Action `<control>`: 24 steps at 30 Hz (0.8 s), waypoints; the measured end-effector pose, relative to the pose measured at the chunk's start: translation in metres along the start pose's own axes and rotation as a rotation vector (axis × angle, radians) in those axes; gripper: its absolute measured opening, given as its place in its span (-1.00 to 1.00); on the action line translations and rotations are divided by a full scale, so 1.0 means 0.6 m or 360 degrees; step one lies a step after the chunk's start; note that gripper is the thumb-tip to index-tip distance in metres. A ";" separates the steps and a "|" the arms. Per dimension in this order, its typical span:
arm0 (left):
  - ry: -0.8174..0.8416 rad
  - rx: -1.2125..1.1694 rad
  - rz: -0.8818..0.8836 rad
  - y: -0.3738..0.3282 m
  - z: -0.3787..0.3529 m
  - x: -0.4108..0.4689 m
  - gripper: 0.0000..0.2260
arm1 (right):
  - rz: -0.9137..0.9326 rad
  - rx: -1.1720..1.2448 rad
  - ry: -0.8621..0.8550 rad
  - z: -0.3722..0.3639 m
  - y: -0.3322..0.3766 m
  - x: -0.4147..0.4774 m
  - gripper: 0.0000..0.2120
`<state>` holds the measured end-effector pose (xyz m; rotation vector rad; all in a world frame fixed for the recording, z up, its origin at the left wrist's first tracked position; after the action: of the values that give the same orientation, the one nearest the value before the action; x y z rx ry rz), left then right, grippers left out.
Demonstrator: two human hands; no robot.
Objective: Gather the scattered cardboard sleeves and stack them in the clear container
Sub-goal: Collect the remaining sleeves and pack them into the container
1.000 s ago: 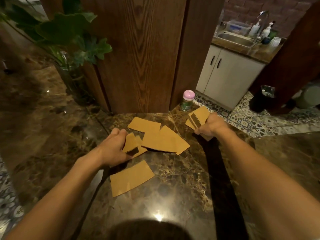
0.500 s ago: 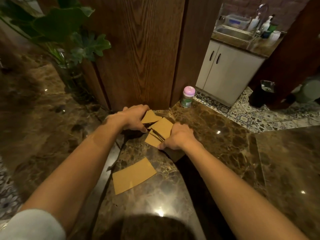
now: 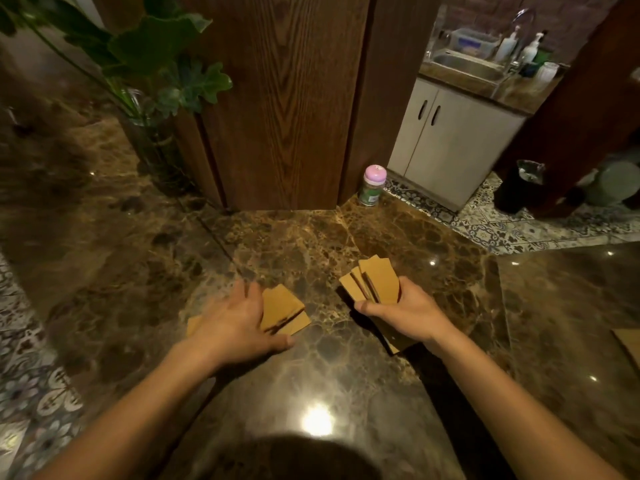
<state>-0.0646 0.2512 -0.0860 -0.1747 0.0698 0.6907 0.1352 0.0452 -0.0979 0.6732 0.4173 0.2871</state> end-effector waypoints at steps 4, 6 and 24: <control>-0.0194 0.0197 -0.0101 -0.028 0.003 -0.023 -0.32 | 0.0002 0.0087 0.0052 -0.007 0.004 -0.043 -0.08; -0.0161 0.0184 -0.0051 -0.029 -0.001 -0.023 -0.32 | -0.0012 0.0138 0.0065 -0.005 0.005 -0.068 -0.02; 0.0709 -0.3478 0.0370 -0.418 0.119 -0.236 -0.39 | 0.0264 0.0288 -0.0737 0.187 0.046 -0.319 -0.07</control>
<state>-0.0131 -0.0143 0.0358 -2.4398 -0.2830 0.6631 0.0155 -0.0689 0.0527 0.9266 -0.0575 0.2419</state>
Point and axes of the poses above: each hand's wrist, its own x-axis towards the middle knuckle, its own z-axis out of the back of the hand, y = z × x, the point moved 8 cm from there along x, towards the middle knuckle, and after that the axes turned 15 degrees about -y, right-handed, at the moved point
